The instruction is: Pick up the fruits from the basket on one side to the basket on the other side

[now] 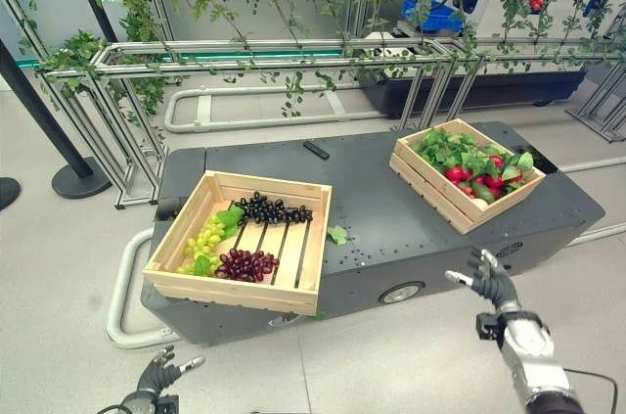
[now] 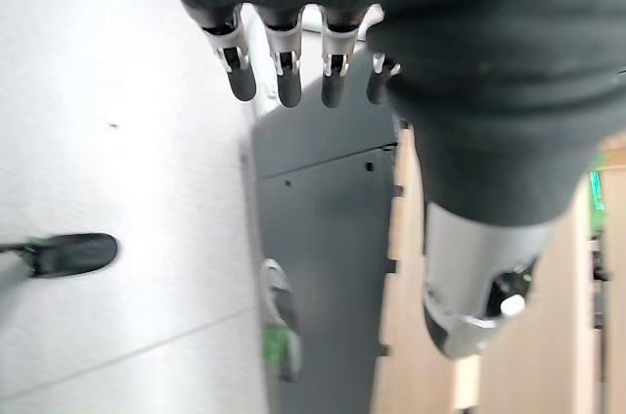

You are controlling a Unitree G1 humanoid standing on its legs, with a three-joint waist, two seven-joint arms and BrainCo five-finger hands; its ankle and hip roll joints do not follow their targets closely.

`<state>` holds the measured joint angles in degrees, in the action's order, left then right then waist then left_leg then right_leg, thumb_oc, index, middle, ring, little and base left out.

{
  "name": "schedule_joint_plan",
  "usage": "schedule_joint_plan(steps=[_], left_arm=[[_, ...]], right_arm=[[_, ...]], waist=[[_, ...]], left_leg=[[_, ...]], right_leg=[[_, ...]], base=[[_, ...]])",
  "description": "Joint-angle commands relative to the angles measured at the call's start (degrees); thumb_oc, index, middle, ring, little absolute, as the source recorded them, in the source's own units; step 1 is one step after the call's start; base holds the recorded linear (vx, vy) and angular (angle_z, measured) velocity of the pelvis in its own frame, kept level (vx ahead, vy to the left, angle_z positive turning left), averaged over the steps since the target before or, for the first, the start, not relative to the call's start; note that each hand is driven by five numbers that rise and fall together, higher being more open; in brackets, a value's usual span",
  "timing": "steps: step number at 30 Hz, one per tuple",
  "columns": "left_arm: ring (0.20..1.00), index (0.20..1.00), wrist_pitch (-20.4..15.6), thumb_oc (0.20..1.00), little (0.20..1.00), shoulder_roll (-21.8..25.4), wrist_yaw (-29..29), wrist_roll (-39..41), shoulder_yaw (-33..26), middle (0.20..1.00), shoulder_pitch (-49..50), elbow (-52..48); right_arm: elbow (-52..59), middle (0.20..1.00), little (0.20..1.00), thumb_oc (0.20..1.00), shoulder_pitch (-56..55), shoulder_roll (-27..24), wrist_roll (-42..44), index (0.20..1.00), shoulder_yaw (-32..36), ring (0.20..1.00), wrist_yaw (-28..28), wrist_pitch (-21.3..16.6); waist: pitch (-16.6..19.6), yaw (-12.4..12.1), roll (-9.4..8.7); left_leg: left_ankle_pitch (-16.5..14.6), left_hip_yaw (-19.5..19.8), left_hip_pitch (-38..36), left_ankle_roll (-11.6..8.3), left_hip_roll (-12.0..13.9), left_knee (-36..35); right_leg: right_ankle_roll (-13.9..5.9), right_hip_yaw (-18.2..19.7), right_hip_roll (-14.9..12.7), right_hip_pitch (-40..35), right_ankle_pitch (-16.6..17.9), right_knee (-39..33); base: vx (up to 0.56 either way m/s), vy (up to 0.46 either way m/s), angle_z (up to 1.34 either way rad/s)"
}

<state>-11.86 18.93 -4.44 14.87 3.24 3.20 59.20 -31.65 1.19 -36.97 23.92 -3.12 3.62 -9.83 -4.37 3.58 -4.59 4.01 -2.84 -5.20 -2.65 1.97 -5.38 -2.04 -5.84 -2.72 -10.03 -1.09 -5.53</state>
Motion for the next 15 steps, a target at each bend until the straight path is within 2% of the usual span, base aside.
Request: schedule_joint_plan(steps=[1,9,15], left_arm=[[1.000,1.000,-2.0,1.000,1.000,2.0,0.4,1.9,-0.7,1.000,-5.2,-0.7],[1.000,1.000,-2.0,1.000,1.000,2.9,1.8,2.0,1.6,1.000,-4.6,-5.1],[1.000,1.000,-1.4,1.000,1.000,3.5,3.0,3.0,3.8,1.000,-4.5,-7.9]], right_arm=[[3.5,1.000,1.000,1.000,6.7,-3.7,1.8,1.000,-0.5,1.000,1.6,-2.1],[9.7,1.000,1.000,1.000,16.8,-10.2,1.8,1.000,-9.4,1.000,5.9,-0.6],[10.2,1.000,1.000,1.000,26.4,-11.5,0.5,1.000,-17.4,1.000,7.3,0.2]], waist=[[-1.4,-1.2,-0.77],[-1.7,-1.9,-0.60],[-2.1,-2.3,-0.37]], left_leg=[[-5.5,-1.2,-2.8,-0.55,-0.1,0.4],[-5.2,-1.1,-2.9,-0.65,-0.2,0.4],[-5.1,-1.0,-2.8,-0.59,-0.3,0.4]], right_leg=[[-4.61,-0.9,-1.6,1.3,0.0,0.9],[-4.58,-1.5,-1.8,1.1,0.0,1.1],[-4.63,-1.7,-2.0,1.2,0.2,1.3]], base=[[0.00,0.000,0.00],[0.00,0.006,0.04],[0.00,0.009,0.05]])
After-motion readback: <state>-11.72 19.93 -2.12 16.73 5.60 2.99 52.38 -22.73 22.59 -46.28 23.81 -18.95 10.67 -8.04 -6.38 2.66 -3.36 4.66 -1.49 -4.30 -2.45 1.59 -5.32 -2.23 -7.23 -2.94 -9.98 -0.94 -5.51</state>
